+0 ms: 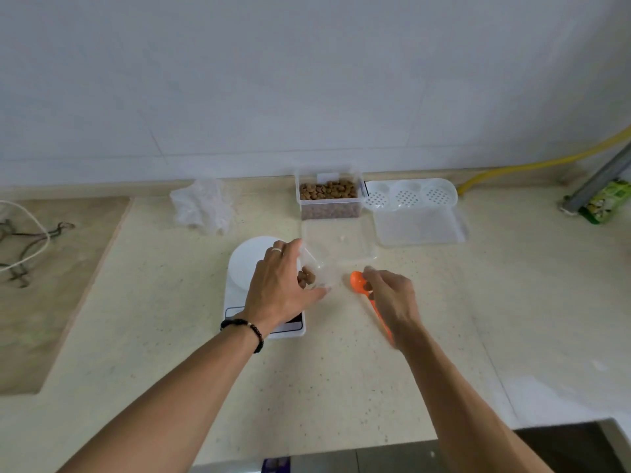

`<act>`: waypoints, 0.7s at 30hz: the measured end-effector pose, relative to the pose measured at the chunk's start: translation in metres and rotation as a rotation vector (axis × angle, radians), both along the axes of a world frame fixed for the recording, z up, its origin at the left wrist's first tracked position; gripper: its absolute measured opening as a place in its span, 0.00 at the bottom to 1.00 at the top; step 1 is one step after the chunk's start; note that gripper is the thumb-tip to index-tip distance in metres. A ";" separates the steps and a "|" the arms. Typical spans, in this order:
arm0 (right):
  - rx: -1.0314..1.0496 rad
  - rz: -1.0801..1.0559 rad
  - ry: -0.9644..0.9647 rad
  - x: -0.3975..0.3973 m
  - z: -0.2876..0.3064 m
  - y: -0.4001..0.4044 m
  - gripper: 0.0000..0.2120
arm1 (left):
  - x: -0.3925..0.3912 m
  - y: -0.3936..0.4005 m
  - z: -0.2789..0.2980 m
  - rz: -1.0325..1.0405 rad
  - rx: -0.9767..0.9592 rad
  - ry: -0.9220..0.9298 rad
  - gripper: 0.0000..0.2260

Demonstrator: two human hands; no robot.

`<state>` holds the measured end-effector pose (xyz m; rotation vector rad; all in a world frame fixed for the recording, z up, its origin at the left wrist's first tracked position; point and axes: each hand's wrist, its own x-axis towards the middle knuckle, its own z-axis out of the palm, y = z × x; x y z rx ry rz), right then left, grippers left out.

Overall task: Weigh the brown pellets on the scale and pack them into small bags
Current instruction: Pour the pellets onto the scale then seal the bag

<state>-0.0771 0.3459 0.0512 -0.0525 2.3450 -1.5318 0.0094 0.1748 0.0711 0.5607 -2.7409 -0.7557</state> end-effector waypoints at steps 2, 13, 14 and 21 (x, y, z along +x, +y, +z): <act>-0.047 0.172 -0.043 -0.001 0.032 -0.017 0.19 | -0.001 -0.002 0.004 -0.021 0.018 0.035 0.38; -0.149 0.329 0.124 -0.013 0.098 -0.081 0.09 | 0.001 -0.066 0.029 -0.097 0.285 0.067 0.15; -0.181 0.311 0.104 -0.014 0.099 -0.084 0.09 | 0.000 -0.076 0.029 -0.103 0.321 0.045 0.07; -0.095 0.258 0.083 -0.022 0.083 -0.106 0.05 | -0.012 -0.123 0.020 -0.116 0.333 -0.053 0.05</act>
